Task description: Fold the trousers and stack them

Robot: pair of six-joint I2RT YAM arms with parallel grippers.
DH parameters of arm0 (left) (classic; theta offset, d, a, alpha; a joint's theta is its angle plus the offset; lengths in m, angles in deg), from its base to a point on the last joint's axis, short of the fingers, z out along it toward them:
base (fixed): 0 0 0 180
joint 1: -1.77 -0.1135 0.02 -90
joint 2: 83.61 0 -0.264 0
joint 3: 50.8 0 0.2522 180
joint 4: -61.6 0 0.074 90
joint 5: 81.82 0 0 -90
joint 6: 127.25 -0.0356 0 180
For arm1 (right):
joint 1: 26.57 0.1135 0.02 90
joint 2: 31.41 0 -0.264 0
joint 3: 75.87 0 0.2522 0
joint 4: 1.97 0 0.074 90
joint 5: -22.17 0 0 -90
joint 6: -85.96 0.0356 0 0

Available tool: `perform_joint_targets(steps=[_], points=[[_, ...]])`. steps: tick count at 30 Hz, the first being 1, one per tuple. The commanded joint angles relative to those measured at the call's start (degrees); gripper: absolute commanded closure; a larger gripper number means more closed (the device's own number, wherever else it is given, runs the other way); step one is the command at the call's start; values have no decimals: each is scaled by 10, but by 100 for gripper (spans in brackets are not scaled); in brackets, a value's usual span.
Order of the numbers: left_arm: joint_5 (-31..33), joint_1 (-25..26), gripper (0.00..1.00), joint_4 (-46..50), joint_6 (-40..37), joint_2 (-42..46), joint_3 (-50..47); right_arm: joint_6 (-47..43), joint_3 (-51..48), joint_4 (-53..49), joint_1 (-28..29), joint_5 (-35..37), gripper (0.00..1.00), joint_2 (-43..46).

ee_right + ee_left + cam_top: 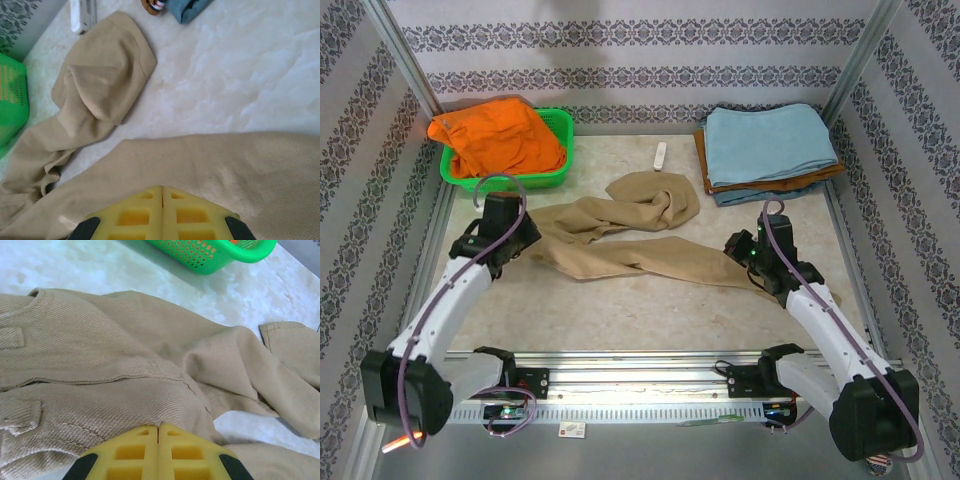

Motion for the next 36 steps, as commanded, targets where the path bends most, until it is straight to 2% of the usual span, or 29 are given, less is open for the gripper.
perform_joint_targets(steps=[1, 4, 7, 11, 12, 14, 15, 17, 20, 23, 26, 30, 32, 36], points=[[-37, -18, 100, -14, -56, -74, 63, 2, -3, 13, -1, -5, 100, -8], [-106, -51, 100, -28, -67, -191, 135, -6, 7, 17, -3, -3, 100, -25], [-122, -54, 100, -30, -86, -303, 239, -13, 22, 17, -6, -12, 100, -47], [-171, -55, 97, 84, -135, -492, 468, -14, 24, 22, -12, -26, 100, -61], [-181, -55, 79, 114, -141, -526, 512, -14, 22, 22, -14, -30, 100, -60], [-204, -53, 49, 163, -162, -570, 576, -14, 18, 21, -20, -43, 100, -54], [-198, -52, 33, 172, -166, -566, 580, -16, 16, 20, -23, -47, 100, -48], [-181, -46, 9, 161, -173, -515, 538, -20, 12, 15, -25, -48, 99, -33], [-105, -46, 0, 154, -159, -409, 448, -24, 7, 14, -26, -54, 96, -15], [-24, -60, 2, 115, -122, -311, 313, -23, 5, 19, -26, -68, 94, -7], [-1, -91, 10, 90, -78, -261, 206, -20, 1, 28, -23, -86, 91, -3], [-3, -129, 12, 2, -43, -212, 80, -18, -8, 35, -16, -99, 88, 9], [-8, -146, 9, -28, -48, -223, 69, -18, -15, 40, -15, -102, 85, 15], [7, -151, 9, -17, -71, -281, 138, -27, -21, 42, -15, -104, 82, 15]])
